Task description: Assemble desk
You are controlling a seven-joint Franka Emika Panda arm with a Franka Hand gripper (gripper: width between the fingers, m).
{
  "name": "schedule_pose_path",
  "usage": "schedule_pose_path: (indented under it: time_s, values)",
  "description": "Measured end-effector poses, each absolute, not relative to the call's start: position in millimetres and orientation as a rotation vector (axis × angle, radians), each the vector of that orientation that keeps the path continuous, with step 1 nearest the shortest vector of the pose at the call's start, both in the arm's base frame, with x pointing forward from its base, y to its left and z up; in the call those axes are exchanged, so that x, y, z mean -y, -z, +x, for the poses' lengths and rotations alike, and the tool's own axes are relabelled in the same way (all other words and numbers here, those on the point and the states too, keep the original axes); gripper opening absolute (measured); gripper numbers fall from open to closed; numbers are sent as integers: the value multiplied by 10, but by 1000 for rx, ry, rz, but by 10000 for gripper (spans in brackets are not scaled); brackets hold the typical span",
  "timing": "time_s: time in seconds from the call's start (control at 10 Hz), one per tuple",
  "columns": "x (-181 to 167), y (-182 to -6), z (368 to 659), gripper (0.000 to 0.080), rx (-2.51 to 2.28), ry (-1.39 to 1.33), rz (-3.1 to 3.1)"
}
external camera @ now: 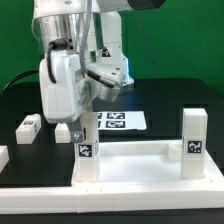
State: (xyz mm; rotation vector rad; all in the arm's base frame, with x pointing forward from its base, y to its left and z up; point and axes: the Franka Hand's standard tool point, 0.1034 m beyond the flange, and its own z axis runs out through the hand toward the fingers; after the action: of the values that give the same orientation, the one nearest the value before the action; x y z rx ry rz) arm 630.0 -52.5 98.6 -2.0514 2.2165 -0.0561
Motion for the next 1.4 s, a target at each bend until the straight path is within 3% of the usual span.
schedule_pose_path:
  time_s: [0.1, 0.2, 0.3, 0.4, 0.7, 1.0, 1.3, 1.4]
  values:
    - [504, -1000, 6310, 553, -2087, 62, -2195]
    - [485, -1003, 6320, 553, -1879, 84, -2396]
    - [443, -997, 6322, 629, -1673, 97, -2553]
    - [419, -991, 6324, 643, -1550, 106, -2630]
    - [436, -984, 6320, 649, -1302, 117, -2770]
    - [483, -991, 6347, 649, -593, 162, -3055]
    - [480, -991, 6347, 641, -693, 160, -3029]
    - [477, -991, 6347, 479, -784, 158, -3003]
